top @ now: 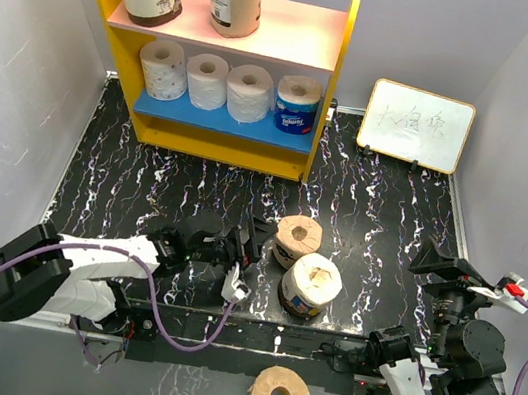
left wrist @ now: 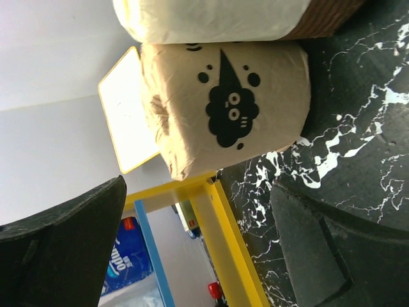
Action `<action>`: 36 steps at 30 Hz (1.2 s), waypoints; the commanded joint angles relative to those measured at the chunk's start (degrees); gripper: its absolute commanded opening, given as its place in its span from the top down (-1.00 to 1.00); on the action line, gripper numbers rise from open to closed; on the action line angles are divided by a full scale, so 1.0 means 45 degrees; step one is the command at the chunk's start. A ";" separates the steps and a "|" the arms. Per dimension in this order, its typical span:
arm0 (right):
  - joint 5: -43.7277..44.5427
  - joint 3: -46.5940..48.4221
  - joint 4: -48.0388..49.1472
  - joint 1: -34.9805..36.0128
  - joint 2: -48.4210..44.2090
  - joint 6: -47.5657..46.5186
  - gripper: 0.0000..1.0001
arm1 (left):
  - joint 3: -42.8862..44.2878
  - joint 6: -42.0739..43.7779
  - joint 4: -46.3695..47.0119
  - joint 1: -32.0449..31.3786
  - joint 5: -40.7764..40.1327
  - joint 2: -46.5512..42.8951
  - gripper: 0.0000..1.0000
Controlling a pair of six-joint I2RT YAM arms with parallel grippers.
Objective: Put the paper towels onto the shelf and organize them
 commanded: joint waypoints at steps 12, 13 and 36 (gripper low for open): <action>-0.0342 0.0283 0.0366 0.0069 -0.0207 -0.0090 -0.80 | 0.1778 0.1154 0.0253 -0.0081 0.0340 0.2817 -0.58; -0.0379 0.0281 0.0391 0.0069 -0.0217 -0.0114 -0.80 | 0.1940 0.1163 0.0304 -0.0068 0.0355 0.2961 -0.59; -0.0597 0.0183 0.0579 0.0293 -0.0207 -0.0316 -0.80 | 0.3304 0.2353 -0.0730 -0.0767 -0.0785 0.4913 1.00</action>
